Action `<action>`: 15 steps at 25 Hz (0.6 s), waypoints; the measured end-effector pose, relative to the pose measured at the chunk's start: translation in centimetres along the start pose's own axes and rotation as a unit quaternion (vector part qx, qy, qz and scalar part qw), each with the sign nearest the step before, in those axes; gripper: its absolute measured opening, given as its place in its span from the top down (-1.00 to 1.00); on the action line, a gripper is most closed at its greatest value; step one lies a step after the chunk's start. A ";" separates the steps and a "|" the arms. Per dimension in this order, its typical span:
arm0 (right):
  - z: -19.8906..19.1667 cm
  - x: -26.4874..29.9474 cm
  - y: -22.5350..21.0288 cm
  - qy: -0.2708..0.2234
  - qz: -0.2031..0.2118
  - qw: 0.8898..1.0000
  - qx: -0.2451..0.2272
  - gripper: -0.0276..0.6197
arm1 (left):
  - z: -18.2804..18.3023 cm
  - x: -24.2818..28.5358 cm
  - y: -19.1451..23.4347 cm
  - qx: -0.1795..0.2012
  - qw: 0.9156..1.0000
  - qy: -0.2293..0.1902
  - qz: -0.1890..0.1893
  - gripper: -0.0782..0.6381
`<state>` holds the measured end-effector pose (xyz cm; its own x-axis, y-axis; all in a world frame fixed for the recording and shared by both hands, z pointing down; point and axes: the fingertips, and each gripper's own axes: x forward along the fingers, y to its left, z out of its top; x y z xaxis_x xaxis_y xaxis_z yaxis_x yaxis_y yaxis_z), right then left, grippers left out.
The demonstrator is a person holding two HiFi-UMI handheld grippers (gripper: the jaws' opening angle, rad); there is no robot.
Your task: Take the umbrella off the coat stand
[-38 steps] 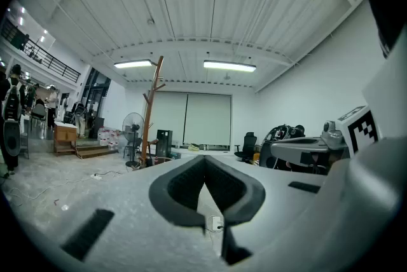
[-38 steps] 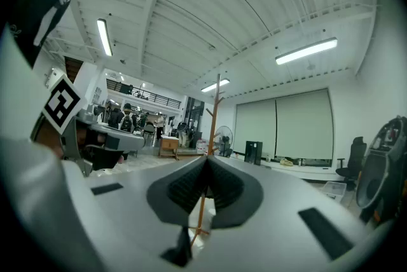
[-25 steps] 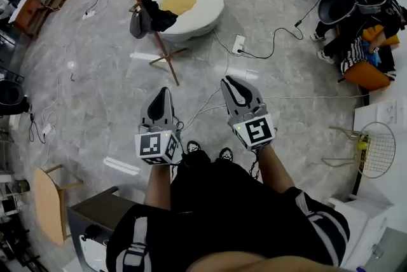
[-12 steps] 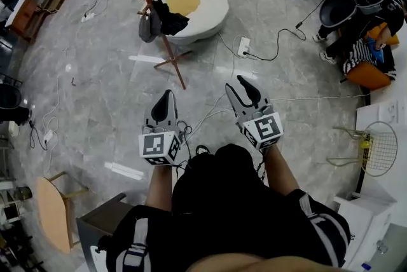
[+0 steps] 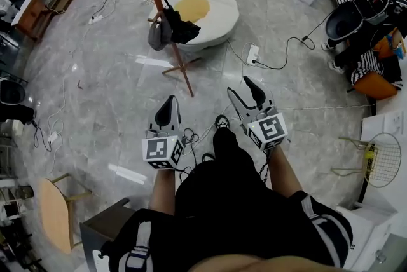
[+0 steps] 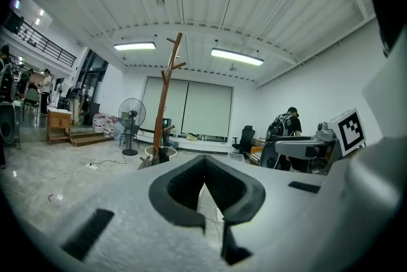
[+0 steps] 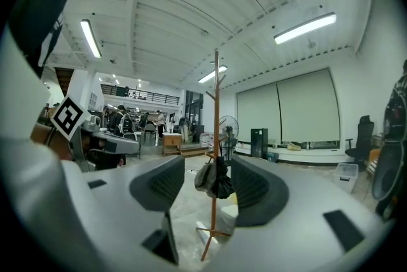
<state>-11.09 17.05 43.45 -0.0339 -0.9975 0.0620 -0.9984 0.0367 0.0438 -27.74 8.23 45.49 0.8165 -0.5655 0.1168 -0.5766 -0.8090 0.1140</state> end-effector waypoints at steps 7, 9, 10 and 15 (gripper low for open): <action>-0.4 4.7 -3.2 -0.005 0.016 1.000 0.004 0.13 | -0.1 5.3 1.8 0.006 1.000 0.011 0.008 0.79; -0.9 5.7 -5.0 0.000 0.019 1.000 0.003 0.12 | -0.3 7.7 1.6 0.002 1.000 0.017 0.006 0.79; -1.1 6.1 -5.9 0.002 0.020 1.000 0.004 0.11 | -0.3 8.8 1.4 0.002 1.000 0.019 0.005 0.79; -1.2 8.4 -10.8 -0.003 0.017 1.000 0.020 0.11 | 0.1 13.6 1.2 0.008 0.999 0.031 0.008 0.79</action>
<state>-0.50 8.38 44.69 -0.0680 -0.9961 0.0564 -0.9977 0.0682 0.0020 -17.28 -0.46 47.14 0.8038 -0.5670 0.1801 -0.5879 -0.8033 0.0950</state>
